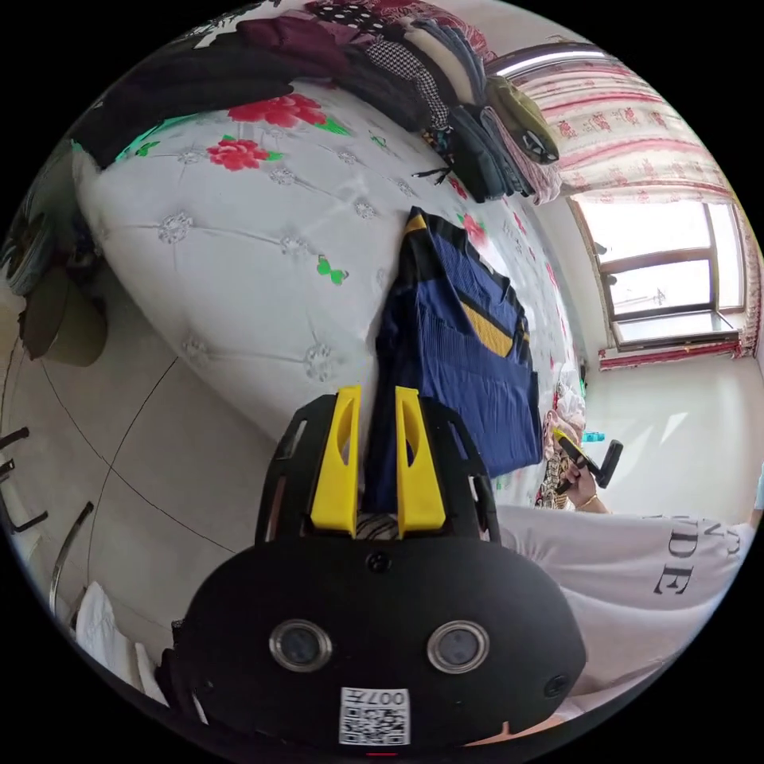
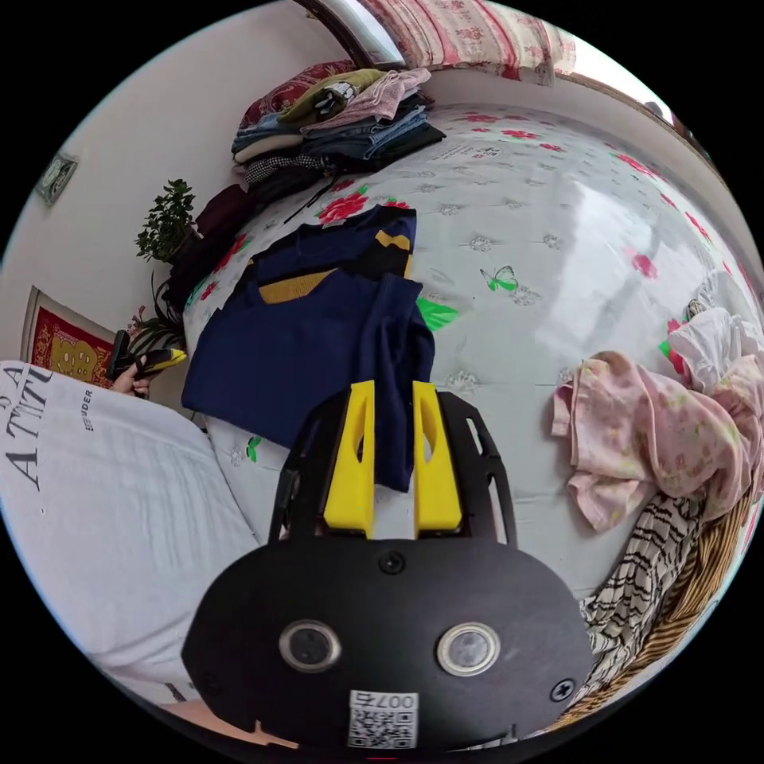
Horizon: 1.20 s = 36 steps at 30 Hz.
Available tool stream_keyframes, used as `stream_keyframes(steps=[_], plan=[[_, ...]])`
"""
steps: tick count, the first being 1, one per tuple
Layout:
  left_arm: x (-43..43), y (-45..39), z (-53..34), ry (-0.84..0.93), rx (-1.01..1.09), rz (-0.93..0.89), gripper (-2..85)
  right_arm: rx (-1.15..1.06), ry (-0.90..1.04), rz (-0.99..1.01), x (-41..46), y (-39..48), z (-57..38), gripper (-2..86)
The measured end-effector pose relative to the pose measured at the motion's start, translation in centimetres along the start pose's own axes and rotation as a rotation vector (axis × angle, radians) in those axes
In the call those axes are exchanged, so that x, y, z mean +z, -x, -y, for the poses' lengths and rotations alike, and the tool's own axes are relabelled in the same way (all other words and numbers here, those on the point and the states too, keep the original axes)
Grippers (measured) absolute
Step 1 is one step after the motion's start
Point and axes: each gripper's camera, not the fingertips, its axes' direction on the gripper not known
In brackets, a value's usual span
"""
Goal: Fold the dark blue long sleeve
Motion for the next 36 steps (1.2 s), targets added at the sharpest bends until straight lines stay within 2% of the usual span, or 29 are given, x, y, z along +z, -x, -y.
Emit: stream_keyframes(steps=[7, 11, 15, 22, 25, 27, 32, 36], plan=[[2.8, -1.2, -4.5, 0.101, 0.054, -0.026, 10.2, -0.096, 0.104, 0.005, 3.8, 1.9, -6.2, 6.6], [4.8, -2.3, -3.5, 0.2, 0.088, 0.125, 6.6, -0.237, 0.189, -0.071, 8.8, 4.8, -6.1, 2.7], [3.4, -1.7, -3.0, 0.198, 0.09, 0.056, 1.0, -0.205, 0.235, -0.081, 9.9, 4.5, -5.6, 0.6], [-0.5, -2.6, -5.9, 0.209, 0.196, -0.029, -0.5, -0.193, 0.182, 0.054, 6.0, 2.2, -12.0, -0.2], [-2.3, -1.9, -7.3, 0.214, 0.16, -0.105, -0.6, -0.186, 0.23, 0.097, 5.3, 1.8, -15.2, -0.2], [-4.0, -0.6, -7.3, 0.171, 0.073, -0.237, -0.6, -0.155, 0.24, 0.164, 4.7, 1.0, -16.3, -0.2], [-6.2, 0.4, -2.0, 0.093, 0.006, -0.428, -0.6, -0.03, 0.113, 0.385, 1.0, -3.5, -13.2, -0.2], [-6.6, -1.4, 8.0, 0.053, 0.056, -0.422, -0.3, 0.008, 0.022, 0.463, -0.5, -6.4, -6.8, 0.0]])
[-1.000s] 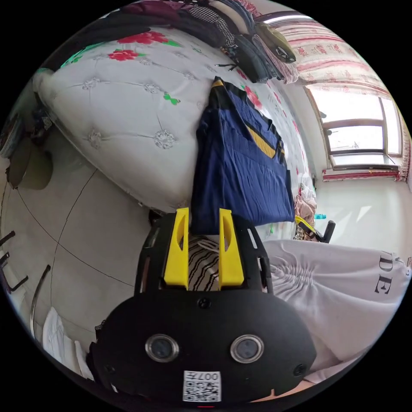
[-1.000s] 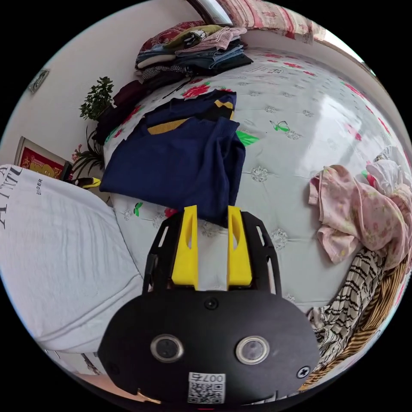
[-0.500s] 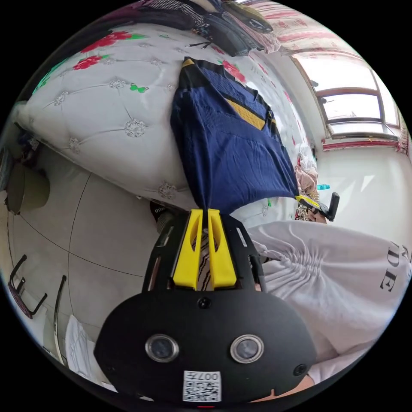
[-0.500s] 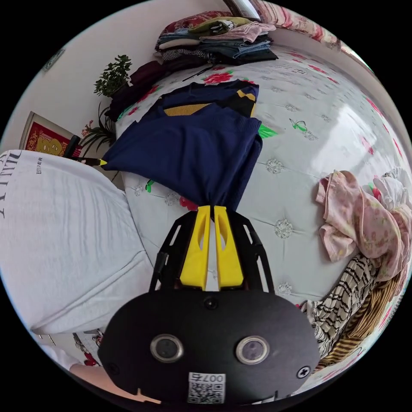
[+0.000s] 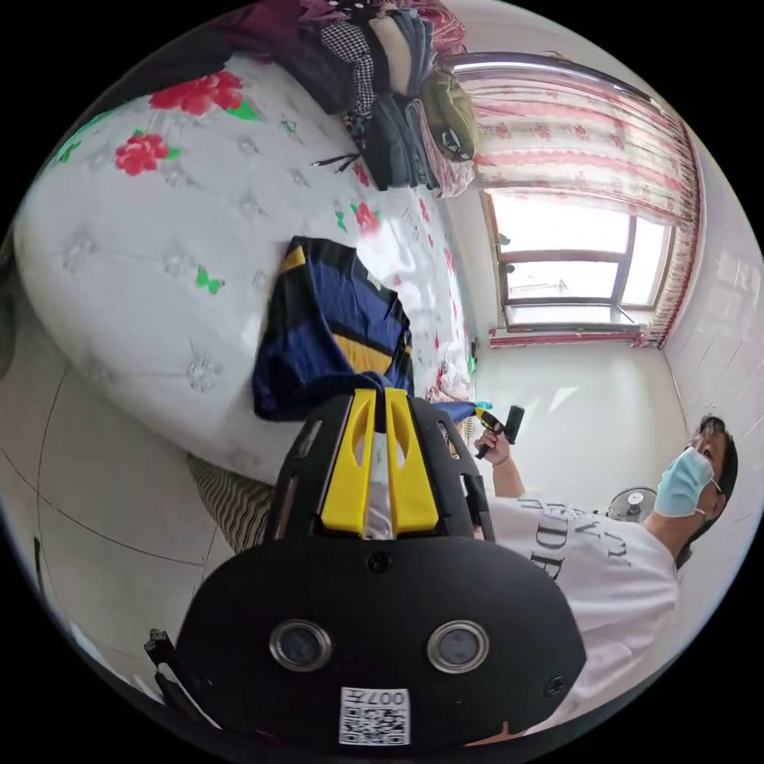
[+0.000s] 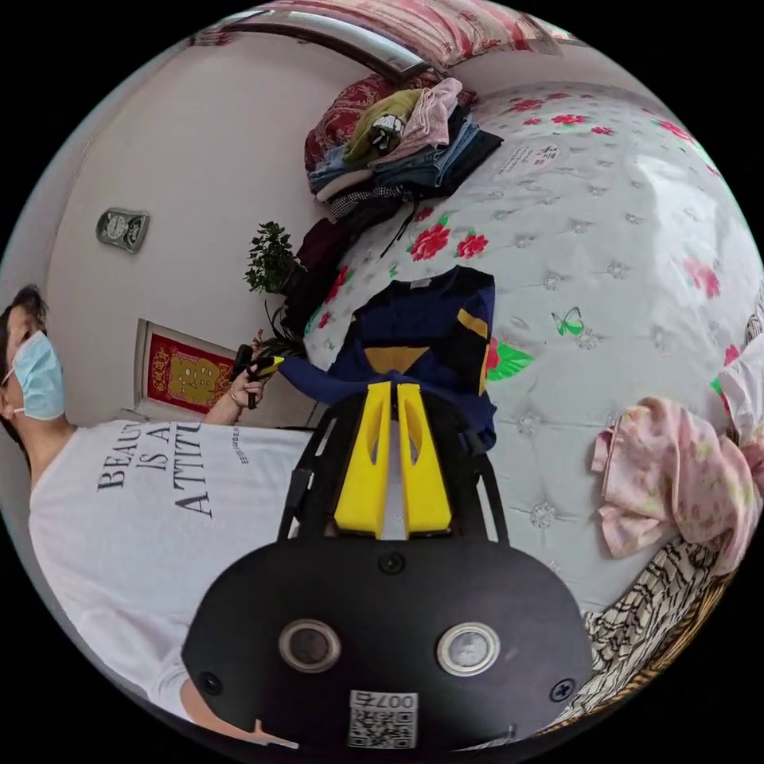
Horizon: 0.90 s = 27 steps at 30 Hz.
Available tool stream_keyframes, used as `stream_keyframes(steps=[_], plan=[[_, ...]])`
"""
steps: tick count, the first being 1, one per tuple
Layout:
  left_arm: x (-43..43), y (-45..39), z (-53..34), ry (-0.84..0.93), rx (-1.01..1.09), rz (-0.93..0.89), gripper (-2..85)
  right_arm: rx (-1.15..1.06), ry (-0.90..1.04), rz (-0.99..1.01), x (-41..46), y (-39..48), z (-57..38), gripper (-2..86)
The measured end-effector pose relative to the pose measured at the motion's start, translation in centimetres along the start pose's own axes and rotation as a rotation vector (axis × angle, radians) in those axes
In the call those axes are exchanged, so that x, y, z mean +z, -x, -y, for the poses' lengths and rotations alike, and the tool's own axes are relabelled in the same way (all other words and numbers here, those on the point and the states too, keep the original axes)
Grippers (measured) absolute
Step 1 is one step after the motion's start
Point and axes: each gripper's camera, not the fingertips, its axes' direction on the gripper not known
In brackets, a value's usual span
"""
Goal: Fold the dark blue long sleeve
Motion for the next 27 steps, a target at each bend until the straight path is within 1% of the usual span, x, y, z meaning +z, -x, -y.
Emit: stream_keyframes(steps=[2, 3, 5, 6, 8, 9, 10, 12, 15, 17, 18, 20, 22, 24, 27], plan=[[0.6, -0.5, 4.9, -0.032, 0.015, 0.05, 0.0, 0.007, -0.037, 0.001, -0.1, -1.1, 5.9, 0.2], [1.4, -0.3, 8.0, -0.069, -0.017, 0.067, 0.6, 0.001, -0.042, -0.017, 0.2, -1.3, 7.5, 0.3], [2.9, 0.4, 11.9, -0.14, -0.077, 0.081, 2.0, 0.015, -0.064, -0.131, 2.5, -2.7, 13.5, 1.1], [4.3, 1.0, 14.0, -0.183, -0.099, 0.093, 4.1, 0.025, -0.082, -0.161, 3.2, -3.3, 14.6, 1.4], [6.4, 2.0, 16.0, -0.184, -0.148, 0.137, 7.8, 0.115, -0.12, -0.276, 6.8, -6.6, 17.0, 3.2], [7.5, 2.6, 16.6, -0.178, -0.173, 0.159, 9.4, 0.155, -0.114, -0.287, 7.7, -7.6, 17.0, 3.5], [7.9, 2.8, 16.8, -0.178, -0.175, 0.168, 9.5, 0.22, -0.102, -0.281, 9.3, -9.5, 16.4, 4.3], [8.2, 3.6, 16.0, -0.197, -0.151, 0.201, 9.7, 0.26, -0.131, -0.253, 10.7, -11.4, 14.0, 5.4], [7.5, 4.3, 12.5, -0.21, -0.119, 0.261, 9.7, 0.278, -0.177, -0.225, 12.0, -13.3, 6.9, 7.2], [6.8, 4.5, 9.4, -0.235, -0.119, 0.277, 9.5, 0.355, -0.198, -0.199, 12.4, -14.5, -0.3, 8.3], [6.3, 4.6, 7.3, -0.254, -0.13, 0.277, 9.3, 0.377, -0.221, -0.185, 12.3, -14.7, -2.3, 8.5], [5.8, 4.9, 4.5, -0.275, -0.167, 0.268, 9.1, 0.481, -0.323, -0.121, 12.2, -15.5, -9.6, 9.1], [5.7, 5.0, 2.8, -0.296, -0.195, 0.263, 8.9, 0.551, -0.354, -0.044, 12.7, -16.4, -13.3, 9.4], [6.2, 5.1, 2.1, -0.295, -0.206, 0.26, 9.0, 0.585, -0.377, -0.013, 13.6, -16.8, -15.3, 9.6], [7.6, 5.7, 2.5, -0.284, -0.236, 0.228, 9.9, 0.586, -0.369, 0.022, 15.5, -17.1, -15.2, 9.6]])
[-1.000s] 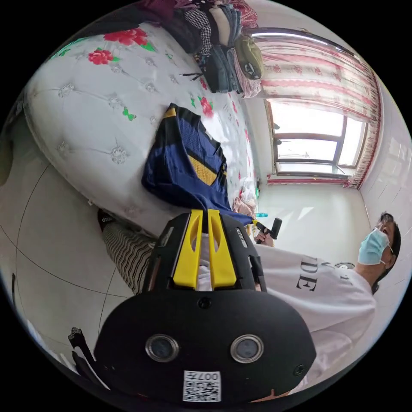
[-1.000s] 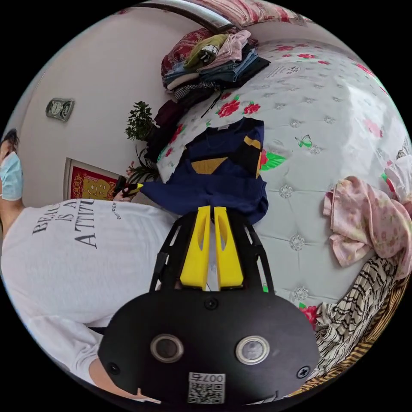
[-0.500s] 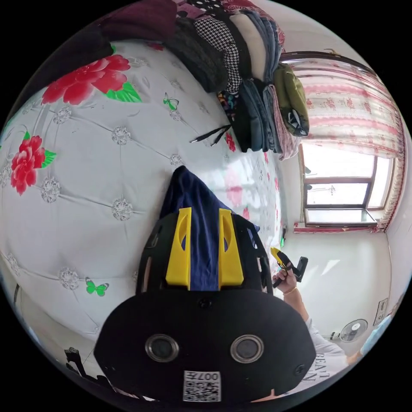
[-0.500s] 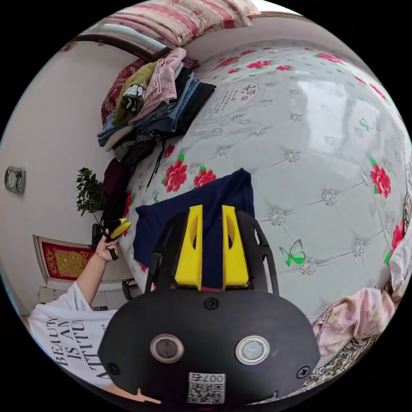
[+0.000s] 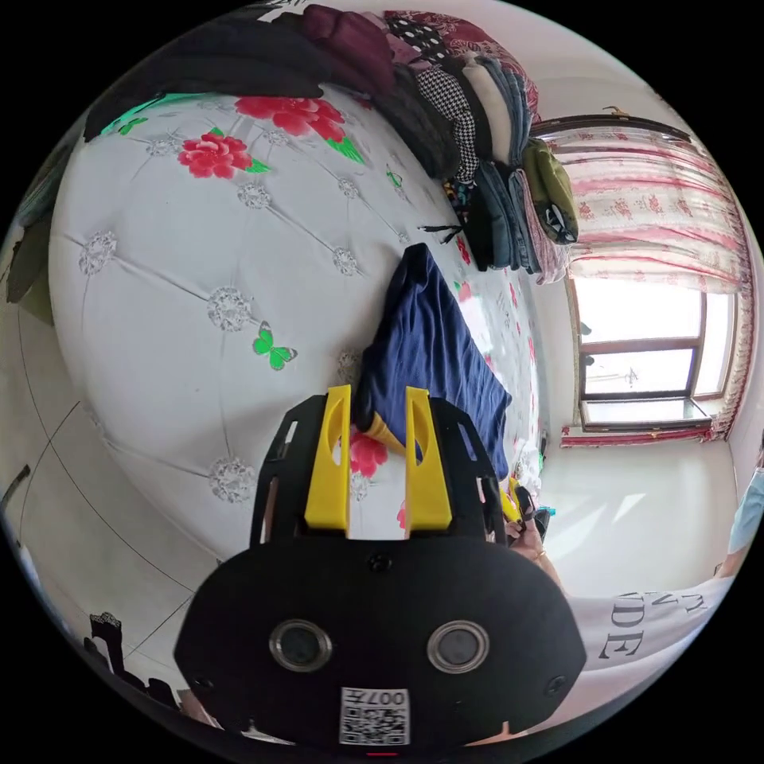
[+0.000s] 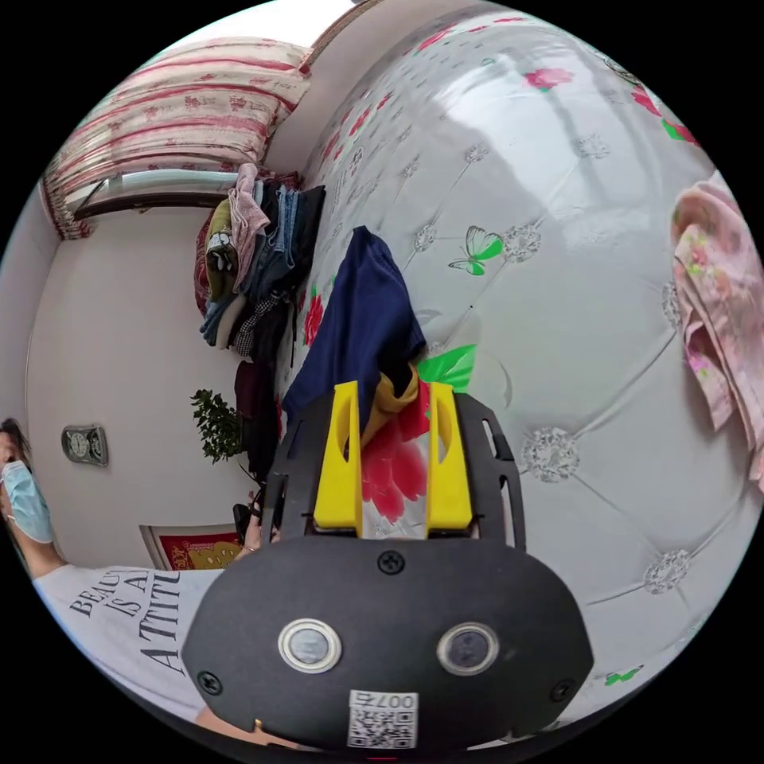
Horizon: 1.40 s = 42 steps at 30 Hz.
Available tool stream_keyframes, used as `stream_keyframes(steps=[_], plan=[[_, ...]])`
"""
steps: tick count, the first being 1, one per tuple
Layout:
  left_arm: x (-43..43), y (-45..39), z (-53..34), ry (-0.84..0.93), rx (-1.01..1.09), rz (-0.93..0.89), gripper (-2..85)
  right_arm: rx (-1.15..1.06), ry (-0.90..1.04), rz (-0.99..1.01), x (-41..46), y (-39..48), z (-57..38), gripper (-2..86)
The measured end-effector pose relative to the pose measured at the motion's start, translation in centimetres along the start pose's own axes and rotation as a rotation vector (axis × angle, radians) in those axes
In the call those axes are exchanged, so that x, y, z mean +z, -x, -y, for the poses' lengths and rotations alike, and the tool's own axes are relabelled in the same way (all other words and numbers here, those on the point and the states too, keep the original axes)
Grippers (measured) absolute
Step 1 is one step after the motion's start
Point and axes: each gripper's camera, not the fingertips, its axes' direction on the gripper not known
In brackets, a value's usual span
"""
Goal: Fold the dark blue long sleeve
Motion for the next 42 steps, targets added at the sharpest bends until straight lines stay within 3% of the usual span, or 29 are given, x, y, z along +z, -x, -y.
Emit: stream_keyframes(steps=[5, 10, 15, 18, 23, 26, 29, 32, 35, 42], plan=[[2.8, 0.1, 0.4, 0.023, -0.052, -0.027, 9.4, 0.079, 0.012, 0.024, 3.9, -0.2, 0.1, 5.3], [2.6, 0.8, 0.5, 0.016, -0.087, -0.029, 6.2, 0.156, -0.081, 0.152, 1.1, -1.8, -2.6, 1.8], [1.9, 1.6, -0.5, 0.028, -0.09, -0.081, 7.2, 0.242, -0.106, 0.121, 0.7, -0.8, -3.5, 0.8], [0.8, 2.2, -0.9, 0.016, -0.093, -0.114, 7.6, 0.073, -0.069, -0.022, 2.0, 8.0, 0.6, 0.5], [-1.3, 3.0, -1.3, -0.013, -0.087, -0.148, 8.1, -0.557, 0.164, -0.163, 12.2, 35.3, 6.9, 0.6], [-2.5, 3.6, -1.6, -0.028, -0.085, -0.178, 8.4, -0.918, 0.395, -0.169, 22.8, 49.4, 3.5, 0.8], [-3.5, 4.4, -2.1, -0.04, -0.085, -0.206, 9.0, -1.097, 0.584, -0.113, 33.0, 56.5, -2.6, 1.3], [-4.1, 5.4, -2.5, -0.038, -0.091, -0.228, 9.3, -1.089, 0.727, -0.128, 42.6, 56.4, -6.9, 2.5], [-4.5, 6.3, -2.7, -0.028, -0.096, -0.265, 9.8, -0.991, 0.793, -0.091, 46.9, 54.0, -7.4, 4.1], [-4.2, 6.6, -2.2, 0.054, -0.024, -0.36, 13.9, -0.784, 0.618, -0.038, 39.0, 48.3, 1.0, 7.7]])
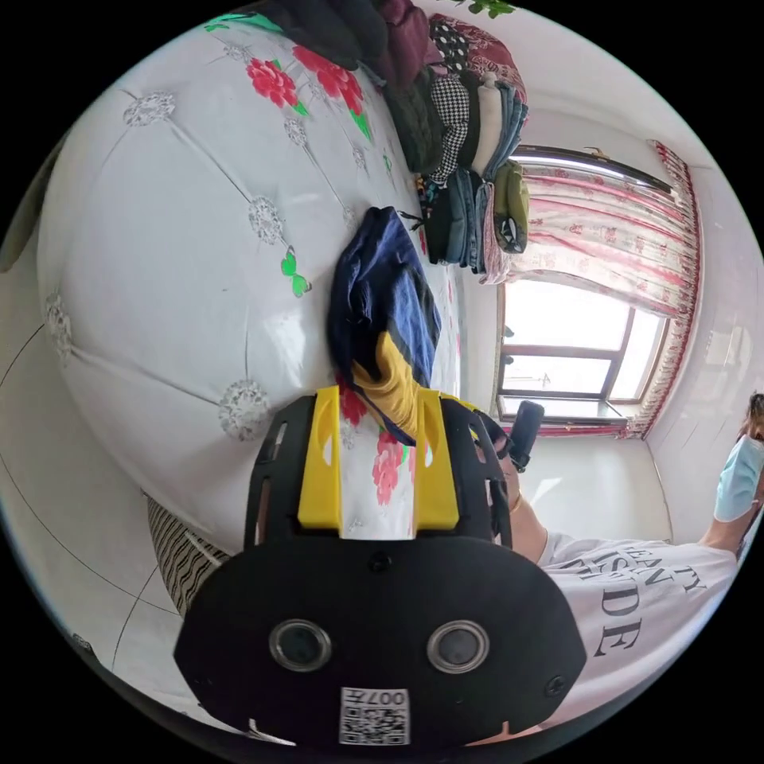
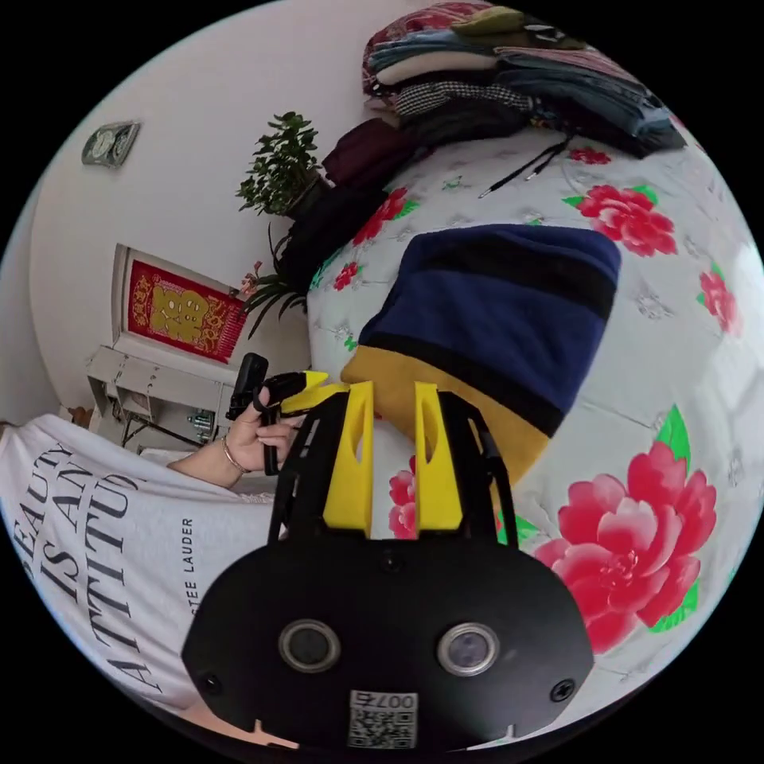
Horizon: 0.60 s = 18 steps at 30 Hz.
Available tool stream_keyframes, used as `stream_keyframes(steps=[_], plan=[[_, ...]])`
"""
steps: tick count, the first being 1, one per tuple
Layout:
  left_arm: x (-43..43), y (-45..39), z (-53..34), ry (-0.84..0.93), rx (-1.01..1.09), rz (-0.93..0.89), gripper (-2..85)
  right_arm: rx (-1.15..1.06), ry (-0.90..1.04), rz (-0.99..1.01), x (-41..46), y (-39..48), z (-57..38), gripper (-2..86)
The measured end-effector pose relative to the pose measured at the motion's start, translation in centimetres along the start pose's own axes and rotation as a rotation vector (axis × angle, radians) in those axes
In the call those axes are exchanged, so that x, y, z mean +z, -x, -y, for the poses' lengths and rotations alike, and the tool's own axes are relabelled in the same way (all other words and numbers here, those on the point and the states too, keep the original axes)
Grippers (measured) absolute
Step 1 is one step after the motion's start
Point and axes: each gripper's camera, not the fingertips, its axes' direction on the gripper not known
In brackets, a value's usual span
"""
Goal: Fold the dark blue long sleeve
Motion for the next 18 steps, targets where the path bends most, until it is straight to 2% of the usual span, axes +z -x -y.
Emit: stream_keyframes(steps=[4, 8, 11, 14, 18], plan=[[0.9, 0.3, 0.8, 0.043, 0.004, -0.065, 16.1, 0.294, -0.147, 0.022, -7.0, -9.3, -5.9, 9.7], [2.4, -1.0, 2.1, 0.105, 0.053, -0.062, 17.3, 0.488, -0.211, 0.139, -8.2, -15.5, -9.4, 11.0], [3.9, -1.4, 3.2, 0.133, 0.076, -0.03, 15.0, 0.493, -0.186, 0.203, -6.5, -17.0, -8.0, 10.8], [5.3, -0.6, 4.6, 0.145, -0.005, -0.022, 7.7, 0.502, -0.18, 0.229, -5.5, -17.4, -5.5, 9.7], [3.5, -2.7, 3.9, 0.079, -0.014, -0.075, 6.3, 0.46, -0.203, 0.238, -7.9, -15.6, -3.7, 8.2]])
